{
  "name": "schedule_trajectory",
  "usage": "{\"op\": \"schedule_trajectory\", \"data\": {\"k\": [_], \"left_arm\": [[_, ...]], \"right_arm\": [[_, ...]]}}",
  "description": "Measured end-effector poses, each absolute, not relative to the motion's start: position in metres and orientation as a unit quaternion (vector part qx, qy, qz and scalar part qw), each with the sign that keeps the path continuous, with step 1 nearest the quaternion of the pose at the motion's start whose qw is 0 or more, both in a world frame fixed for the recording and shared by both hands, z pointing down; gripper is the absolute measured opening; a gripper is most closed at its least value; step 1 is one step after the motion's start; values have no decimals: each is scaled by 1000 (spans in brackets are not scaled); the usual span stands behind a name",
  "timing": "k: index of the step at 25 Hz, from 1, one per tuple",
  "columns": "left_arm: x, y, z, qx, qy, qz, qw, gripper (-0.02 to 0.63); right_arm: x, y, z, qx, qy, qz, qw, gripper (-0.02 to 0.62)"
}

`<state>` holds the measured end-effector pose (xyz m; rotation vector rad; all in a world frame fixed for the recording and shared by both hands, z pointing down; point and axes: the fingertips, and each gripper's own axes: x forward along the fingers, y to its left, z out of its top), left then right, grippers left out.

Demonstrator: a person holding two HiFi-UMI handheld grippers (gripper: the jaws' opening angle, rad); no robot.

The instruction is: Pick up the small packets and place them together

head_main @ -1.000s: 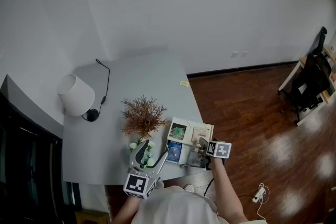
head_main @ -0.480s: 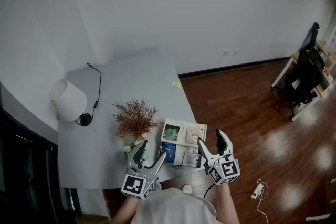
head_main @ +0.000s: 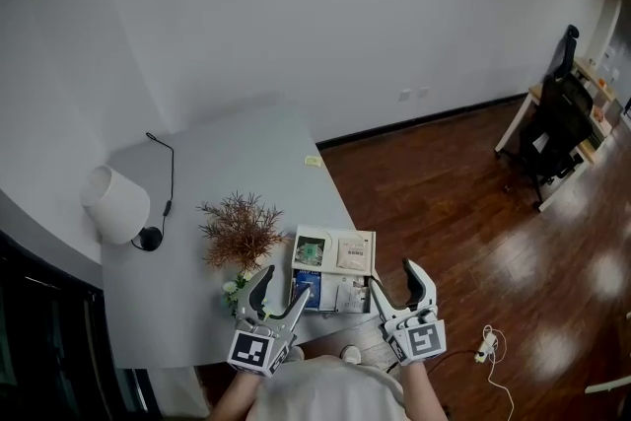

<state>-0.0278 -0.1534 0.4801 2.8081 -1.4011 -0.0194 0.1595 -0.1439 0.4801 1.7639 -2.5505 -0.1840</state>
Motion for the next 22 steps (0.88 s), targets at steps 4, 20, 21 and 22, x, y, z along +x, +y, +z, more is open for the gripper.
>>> {"op": "schedule_trajectory", "data": {"k": [4, 20, 21, 22], "left_arm": [[-26, -153, 480, 897, -442, -7, 3, 293], [-29, -147, 487, 897, -442, 11, 9, 293], [-29, -146, 488, 897, -442, 13, 9, 293], [-29, -146, 489, 897, -441, 15, 9, 293]], "right_arm": [[153, -140, 484, 561, -826, -52, 24, 311], [137, -130, 487, 545, -838, -11, -4, 311], [136, -129, 486, 545, -839, -7, -9, 311], [134, -128, 486, 544, -839, -3, -13, 311]]}}
